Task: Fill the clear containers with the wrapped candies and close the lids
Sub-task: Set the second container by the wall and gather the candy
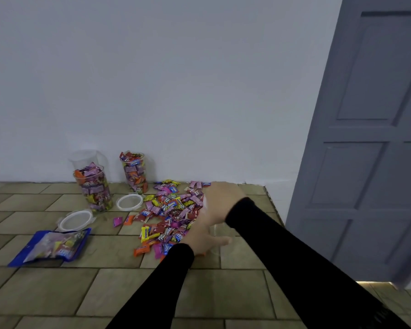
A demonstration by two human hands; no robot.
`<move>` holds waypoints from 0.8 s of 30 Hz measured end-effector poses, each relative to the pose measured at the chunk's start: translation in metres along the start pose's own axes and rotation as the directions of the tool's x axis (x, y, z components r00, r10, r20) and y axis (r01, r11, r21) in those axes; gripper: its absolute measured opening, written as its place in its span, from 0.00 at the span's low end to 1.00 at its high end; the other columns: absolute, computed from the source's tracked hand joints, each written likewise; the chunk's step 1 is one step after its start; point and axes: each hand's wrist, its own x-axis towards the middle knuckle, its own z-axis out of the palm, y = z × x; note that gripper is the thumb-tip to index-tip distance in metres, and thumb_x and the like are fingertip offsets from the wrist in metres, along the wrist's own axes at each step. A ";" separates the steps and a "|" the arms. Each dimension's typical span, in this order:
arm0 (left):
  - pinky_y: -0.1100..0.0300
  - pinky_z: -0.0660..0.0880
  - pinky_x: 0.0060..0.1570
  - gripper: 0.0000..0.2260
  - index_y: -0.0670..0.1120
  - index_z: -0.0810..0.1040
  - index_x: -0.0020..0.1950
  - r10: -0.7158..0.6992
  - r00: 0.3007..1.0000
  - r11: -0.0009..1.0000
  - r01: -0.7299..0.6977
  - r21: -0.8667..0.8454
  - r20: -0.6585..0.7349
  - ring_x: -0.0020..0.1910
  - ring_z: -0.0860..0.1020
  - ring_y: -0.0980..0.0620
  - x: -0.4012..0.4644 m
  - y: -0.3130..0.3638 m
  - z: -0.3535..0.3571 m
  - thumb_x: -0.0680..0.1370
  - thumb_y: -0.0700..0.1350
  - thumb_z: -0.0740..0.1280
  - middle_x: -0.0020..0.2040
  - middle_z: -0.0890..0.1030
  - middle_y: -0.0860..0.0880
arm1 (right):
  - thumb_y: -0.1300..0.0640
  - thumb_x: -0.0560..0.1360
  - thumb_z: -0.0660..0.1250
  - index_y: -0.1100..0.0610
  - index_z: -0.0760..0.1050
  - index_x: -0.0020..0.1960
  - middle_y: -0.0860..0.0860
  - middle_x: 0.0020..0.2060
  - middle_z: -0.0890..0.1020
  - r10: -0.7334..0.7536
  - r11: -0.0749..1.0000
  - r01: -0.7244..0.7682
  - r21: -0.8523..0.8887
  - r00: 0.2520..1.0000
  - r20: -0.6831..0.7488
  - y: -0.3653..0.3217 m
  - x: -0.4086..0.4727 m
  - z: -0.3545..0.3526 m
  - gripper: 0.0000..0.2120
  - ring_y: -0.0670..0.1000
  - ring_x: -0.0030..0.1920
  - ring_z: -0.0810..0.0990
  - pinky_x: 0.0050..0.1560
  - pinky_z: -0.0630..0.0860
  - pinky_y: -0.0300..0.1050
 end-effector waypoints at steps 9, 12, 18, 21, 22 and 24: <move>0.59 0.71 0.62 0.38 0.45 0.64 0.69 0.100 0.995 0.988 -0.102 -0.119 -0.025 0.63 0.72 0.54 0.013 -0.023 0.001 0.65 0.51 0.79 0.62 0.73 0.52 | 0.45 0.72 0.70 0.52 0.77 0.64 0.47 0.61 0.75 -0.044 0.815 0.294 0.499 0.891 -0.452 0.056 -0.023 0.085 0.23 0.48 0.62 0.71 0.63 0.63 0.36; 0.72 0.70 0.53 0.33 0.49 0.63 0.64 0.107 0.994 0.987 -0.110 -0.116 -0.028 0.62 0.72 0.55 0.015 -0.024 0.002 0.67 0.46 0.79 0.61 0.72 0.53 | 0.49 0.75 0.68 0.55 0.78 0.63 0.44 0.57 0.75 0.076 0.686 0.289 0.668 0.884 -0.461 0.052 -0.022 0.078 0.19 0.43 0.59 0.73 0.61 0.68 0.36; 0.80 0.68 0.48 0.34 0.49 0.61 0.65 0.121 0.993 0.981 -0.122 -0.151 -0.017 0.58 0.71 0.63 0.015 -0.025 0.002 0.68 0.40 0.78 0.59 0.70 0.58 | 0.45 0.80 0.58 0.56 0.75 0.62 0.49 0.53 0.81 0.488 0.509 0.137 0.850 0.768 -0.416 0.062 -0.019 0.060 0.19 0.47 0.53 0.79 0.54 0.73 0.40; 0.70 0.71 0.57 0.37 0.53 0.61 0.65 0.100 0.995 0.978 -0.104 -0.182 -0.031 0.63 0.71 0.55 0.016 -0.030 0.001 0.64 0.48 0.80 0.62 0.71 0.51 | 0.48 0.82 0.54 0.59 0.75 0.53 0.52 0.44 0.81 0.690 0.364 0.049 0.930 0.656 -0.305 0.080 -0.017 0.070 0.17 0.51 0.45 0.79 0.45 0.73 0.42; 0.64 0.72 0.60 0.38 0.55 0.61 0.65 0.084 0.996 0.980 -0.088 -0.178 -0.033 0.64 0.71 0.54 0.015 -0.031 0.000 0.62 0.52 0.80 0.62 0.71 0.51 | 0.48 0.82 0.53 0.60 0.74 0.51 0.53 0.44 0.81 0.719 0.322 -0.017 0.947 0.655 -0.233 0.086 -0.016 0.077 0.18 0.53 0.44 0.78 0.44 0.72 0.45; 0.57 0.72 0.61 0.37 0.55 0.61 0.64 0.072 0.997 0.982 -0.078 -0.175 -0.040 0.63 0.71 0.52 0.015 -0.034 -0.002 0.63 0.53 0.80 0.62 0.71 0.50 | 0.47 0.83 0.50 0.61 0.74 0.50 0.57 0.45 0.79 0.731 0.298 -0.223 0.928 0.678 -0.072 0.092 -0.013 0.095 0.20 0.56 0.44 0.77 0.44 0.71 0.45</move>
